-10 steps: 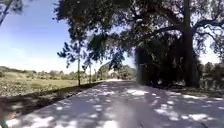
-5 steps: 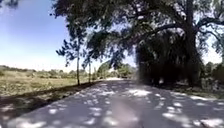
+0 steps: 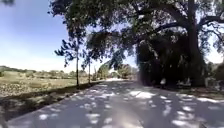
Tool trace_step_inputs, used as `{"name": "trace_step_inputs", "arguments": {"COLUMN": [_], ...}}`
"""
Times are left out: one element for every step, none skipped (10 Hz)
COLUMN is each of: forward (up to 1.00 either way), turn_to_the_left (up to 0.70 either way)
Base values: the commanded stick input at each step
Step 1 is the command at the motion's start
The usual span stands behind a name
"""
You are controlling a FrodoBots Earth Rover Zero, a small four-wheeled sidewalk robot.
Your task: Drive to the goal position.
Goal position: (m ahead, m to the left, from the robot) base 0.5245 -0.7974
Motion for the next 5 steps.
{"name": "trace_step_inputs", "arguments": {"forward": [0.45,0.45,0.45,0.45,0.45], "turn_to_the_left": [0.00,0.00,0.00,0.00,0.00]}}
